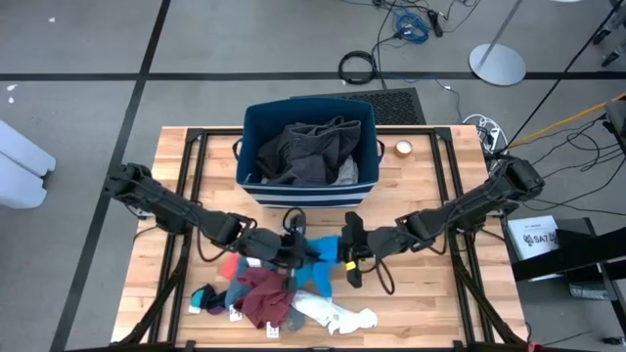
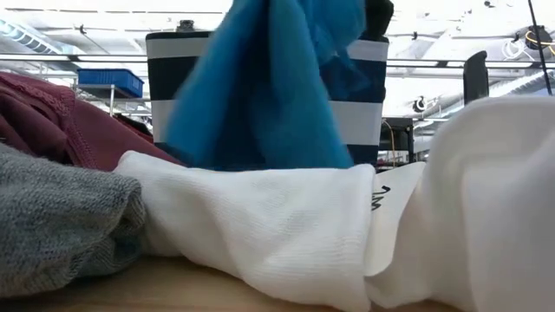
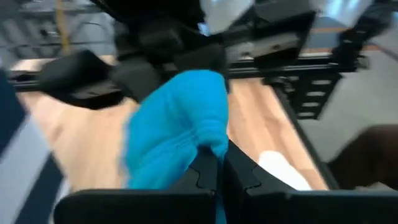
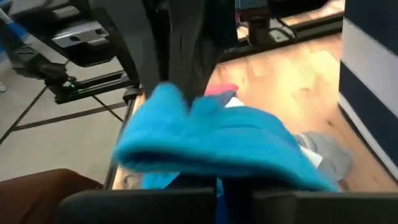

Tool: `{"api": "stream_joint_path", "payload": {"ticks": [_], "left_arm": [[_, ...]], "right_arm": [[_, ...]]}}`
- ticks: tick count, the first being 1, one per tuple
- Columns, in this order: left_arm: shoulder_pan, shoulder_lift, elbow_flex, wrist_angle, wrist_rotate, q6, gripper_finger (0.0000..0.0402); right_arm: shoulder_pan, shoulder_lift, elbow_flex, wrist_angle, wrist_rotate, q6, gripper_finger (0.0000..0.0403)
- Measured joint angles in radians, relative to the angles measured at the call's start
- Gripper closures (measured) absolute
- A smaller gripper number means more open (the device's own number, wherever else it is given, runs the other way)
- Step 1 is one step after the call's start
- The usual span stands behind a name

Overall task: Sort clothes
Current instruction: Put the blue shorts into the blue bin

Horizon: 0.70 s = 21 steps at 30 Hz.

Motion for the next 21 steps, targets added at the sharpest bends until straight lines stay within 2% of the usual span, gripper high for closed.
{"api": "stream_joint_path", "payload": {"ticks": [4, 6, 13, 21], "left_arm": [[0.018, 0.000, 0.001, -0.002, 0.140, -0.001, 0.0388], [0.022, 0.000, 0.001, -0.010, 0.153, -0.003, 0.0384], [0.029, 0.000, 0.001, -0.060, 0.040, -0.025, 0.0382], [0.032, -0.023, 0.001, -0.088, 0.005, -0.017, 0.0392]], "right_arm": [[0.002, -0.003, 0.000, 0.019, -0.008, -0.033, 0.0403], [0.001, -0.008, 0.000, 0.022, -0.006, -0.041, 0.0403], [0.009, -0.008, 0.000, -0.004, 0.001, -0.040, 0.0403], [0.039, -0.042, 0.000, -0.057, -0.018, -0.042, 0.0402]]}}
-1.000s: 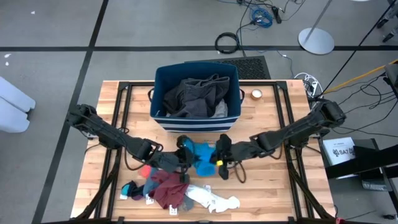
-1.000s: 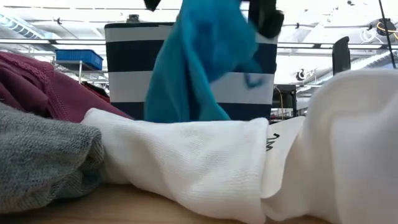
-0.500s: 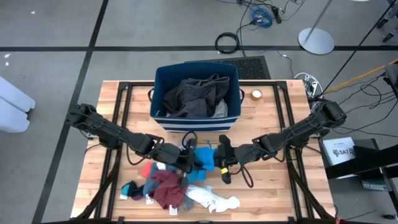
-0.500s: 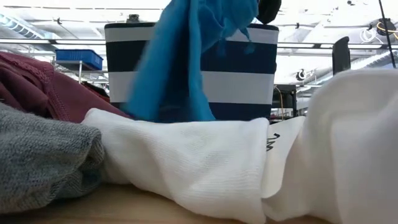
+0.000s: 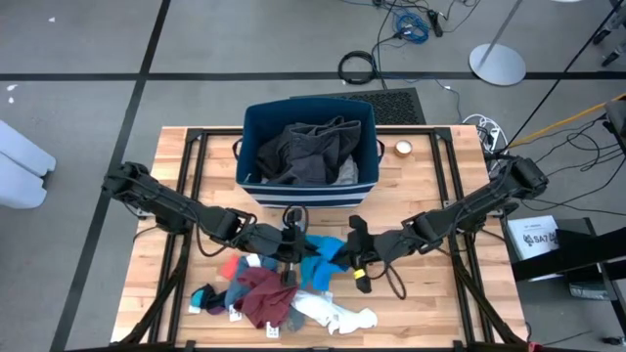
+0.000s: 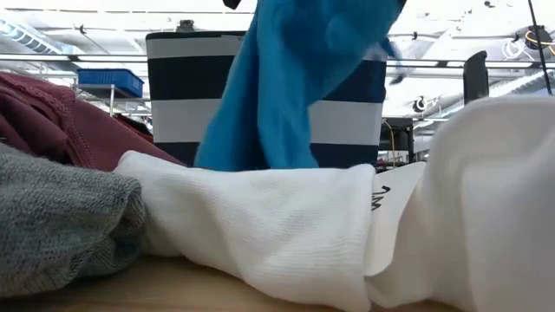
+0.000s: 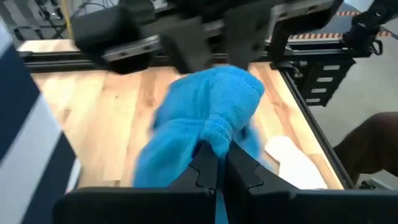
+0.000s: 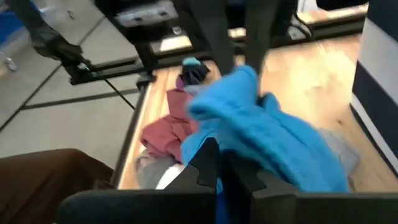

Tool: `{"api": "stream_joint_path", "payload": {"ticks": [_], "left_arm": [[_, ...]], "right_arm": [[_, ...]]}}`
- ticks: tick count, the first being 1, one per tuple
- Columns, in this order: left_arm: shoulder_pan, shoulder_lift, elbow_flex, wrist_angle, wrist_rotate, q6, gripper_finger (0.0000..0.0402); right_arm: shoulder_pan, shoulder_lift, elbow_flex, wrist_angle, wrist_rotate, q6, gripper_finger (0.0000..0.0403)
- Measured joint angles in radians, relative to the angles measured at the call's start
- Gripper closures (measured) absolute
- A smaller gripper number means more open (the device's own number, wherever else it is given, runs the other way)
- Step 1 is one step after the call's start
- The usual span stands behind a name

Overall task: Sort clothes
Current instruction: Put the blue shorts into the blue bin

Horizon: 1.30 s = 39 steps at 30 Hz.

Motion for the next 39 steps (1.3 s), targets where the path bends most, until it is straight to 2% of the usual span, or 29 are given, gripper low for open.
{"api": "stream_joint_path", "payload": {"ticks": [5, 12, 17, 23, 28, 34, 39], "left_arm": [[0.000, -0.004, -0.001, -0.001, -0.001, 0.000, 0.0370], [0.000, -0.004, -0.002, 0.031, 0.006, 0.043, 0.0357], [0.000, -0.004, -0.002, 0.038, 0.102, 0.050, 0.0356], [0.006, -0.004, -0.002, 0.048, 0.124, 0.050, 0.0356], [0.030, -0.004, -0.002, 0.055, 0.191, 0.042, 0.0350], [0.069, -0.004, -0.002, 0.054, 0.268, -0.042, 0.0295], [0.089, -0.004, -0.002, 0.075, 0.268, -0.106, 0.0237]], "right_arm": [[0.005, -0.051, 0.000, 0.022, 0.018, -0.029, 0.0402], [-0.001, -0.043, 0.000, 0.038, 0.038, -0.051, 0.0402], [-0.003, -0.043, 0.000, 0.029, 0.058, -0.070, 0.0402], [-0.004, -0.042, 0.000, 0.028, 0.066, -0.074, 0.0402], [-0.002, -0.041, 0.000, 0.029, 0.066, -0.075, 0.0403], [0.006, -0.036, 0.000, 0.029, 0.072, -0.088, 0.0403], [0.007, -0.035, 0.000, 0.030, 0.070, -0.099, 0.0403]]}}
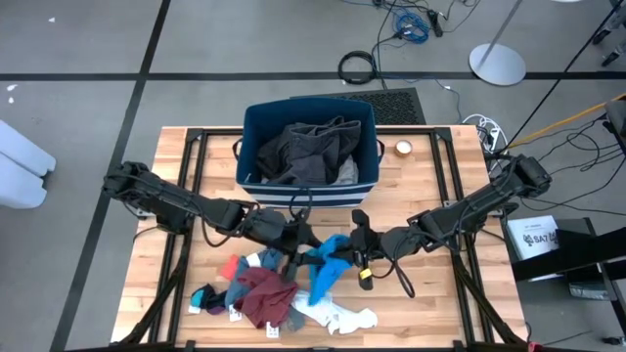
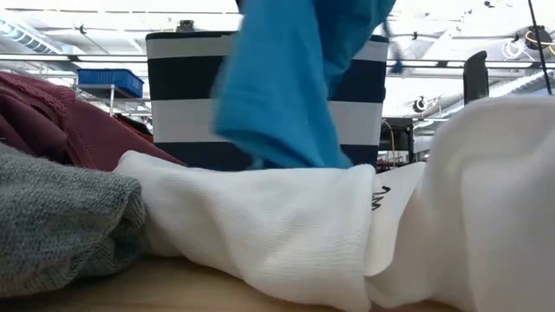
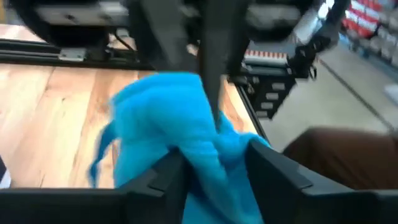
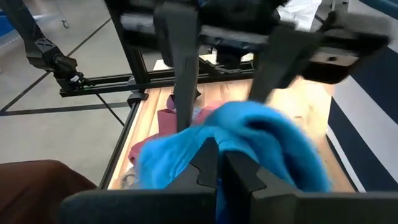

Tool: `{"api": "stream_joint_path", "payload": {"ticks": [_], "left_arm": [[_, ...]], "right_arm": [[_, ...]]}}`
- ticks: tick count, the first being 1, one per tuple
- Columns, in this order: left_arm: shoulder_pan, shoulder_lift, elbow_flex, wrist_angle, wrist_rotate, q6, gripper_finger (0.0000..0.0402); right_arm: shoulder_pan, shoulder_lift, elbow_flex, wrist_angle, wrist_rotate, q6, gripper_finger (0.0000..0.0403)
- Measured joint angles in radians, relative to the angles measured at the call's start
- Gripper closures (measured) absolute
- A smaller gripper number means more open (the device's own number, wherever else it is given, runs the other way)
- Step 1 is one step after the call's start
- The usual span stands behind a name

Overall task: Sort clothes
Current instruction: Put the blue shorts into the blue bin

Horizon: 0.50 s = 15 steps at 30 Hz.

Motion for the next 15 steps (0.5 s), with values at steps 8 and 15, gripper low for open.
{"api": "stream_joint_path", "payload": {"ticks": [8, 15], "left_arm": [[0.024, 0.027, 0.000, 0.020, 0.012, -0.089, 0.0200], [0.025, 0.051, 0.000, 0.030, 0.031, -0.068, 0.0205]], "right_arm": [[-0.002, 0.001, 0.000, 0.018, 0.070, -0.028, 0.0403], [-0.005, 0.001, 0.000, 0.040, 0.077, -0.047, 0.0403]]}}
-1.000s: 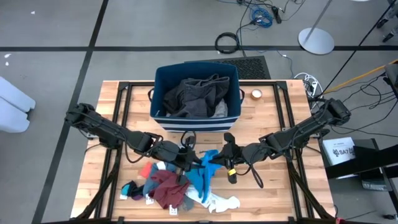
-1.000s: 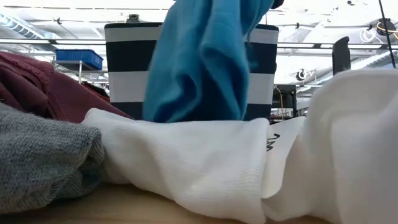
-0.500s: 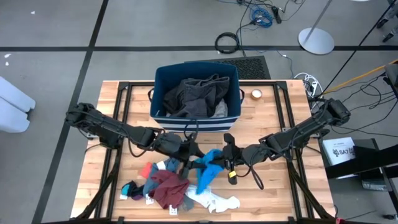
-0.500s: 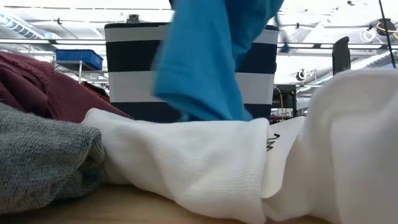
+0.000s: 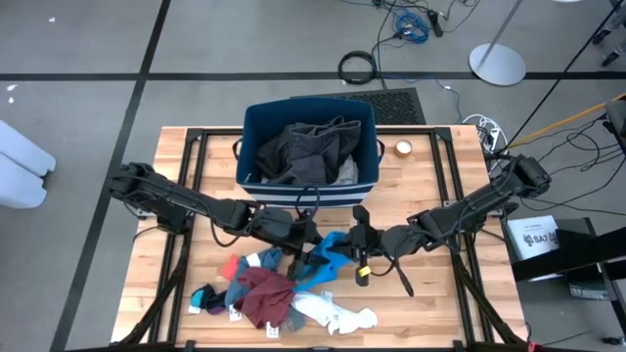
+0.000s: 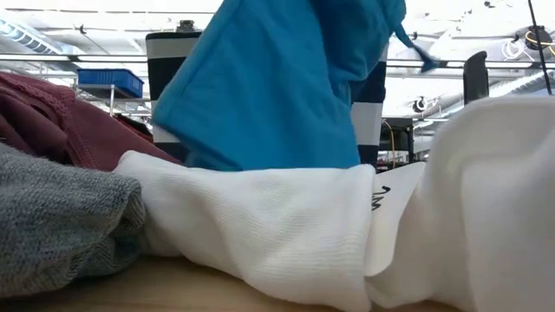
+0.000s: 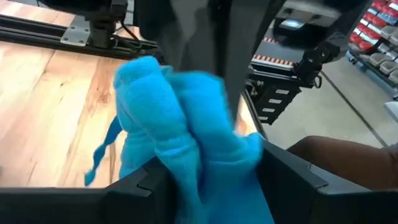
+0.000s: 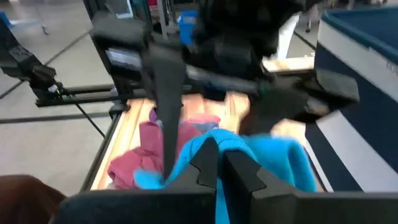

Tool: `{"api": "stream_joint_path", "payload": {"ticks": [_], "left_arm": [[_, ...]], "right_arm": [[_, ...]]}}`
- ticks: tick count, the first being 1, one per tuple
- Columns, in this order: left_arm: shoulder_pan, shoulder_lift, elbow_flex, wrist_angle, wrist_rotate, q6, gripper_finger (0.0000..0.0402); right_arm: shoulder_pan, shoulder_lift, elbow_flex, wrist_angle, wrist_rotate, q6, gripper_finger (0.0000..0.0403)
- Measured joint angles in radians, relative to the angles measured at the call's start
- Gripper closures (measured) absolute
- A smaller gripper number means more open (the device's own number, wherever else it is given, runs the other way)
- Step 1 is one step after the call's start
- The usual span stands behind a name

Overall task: Sort clothes
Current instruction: Put the blue shorts into the blue bin

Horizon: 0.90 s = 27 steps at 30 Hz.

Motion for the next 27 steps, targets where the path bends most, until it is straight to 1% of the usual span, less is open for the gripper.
{"api": "stream_joint_path", "payload": {"ticks": [3, 6, 9, 12, 13, 15, 17, 19, 22, 25, 27], "left_arm": [[0.000, 0.006, 0.000, 0.000, -0.024, 0.025, 0.0217], [0.000, 0.006, 0.000, -0.001, -0.061, 0.046, 0.0243], [-0.001, 0.006, 0.000, -0.001, -0.099, 0.068, 0.0294], [0.000, 0.006, 0.000, 0.000, -0.103, 0.100, 0.0370], [-0.001, 0.006, 0.000, 0.000, -0.101, 0.113, 0.0381], [-0.004, 0.006, 0.000, 0.000, -0.097, 0.118, 0.0383], [-0.008, 0.006, 0.000, 0.000, -0.097, 0.119, 0.0384], [-0.012, 0.006, 0.000, -0.002, -0.097, 0.120, 0.0384], [-0.014, 0.000, 0.000, -0.009, -0.097, 0.121, 0.0384], [-0.014, -0.019, 0.000, -0.023, -0.101, 0.135, 0.0384], [-0.014, -0.042, 0.000, -0.035, -0.121, 0.145, 0.0384]], "right_arm": [[0.000, 0.000, 0.000, 0.029, 0.000, -0.009, 0.0403], [0.000, 0.000, 0.000, 0.025, 0.001, -0.009, 0.0403], [0.000, 0.000, 0.000, 0.019, 0.004, -0.003, 0.0403], [-0.001, 0.000, 0.000, 0.017, 0.003, -0.003, 0.0403], [0.000, 0.000, 0.000, 0.017, 0.000, -0.005, 0.0402], [0.003, 0.000, 0.000, 0.012, -0.005, -0.032, 0.0392], [0.010, 0.000, 0.000, 0.000, -0.006, -0.058, 0.0370], [0.011, -0.011, 0.000, -0.020, -0.009, -0.068, 0.0340], [0.012, -0.046, 0.000, -0.065, -0.011, -0.019, 0.0288], [0.014, -0.109, 0.000, -0.136, -0.016, 0.057, 0.0236], [0.018, -0.162, 0.000, -0.189, -0.049, 0.089, 0.0207]]}}
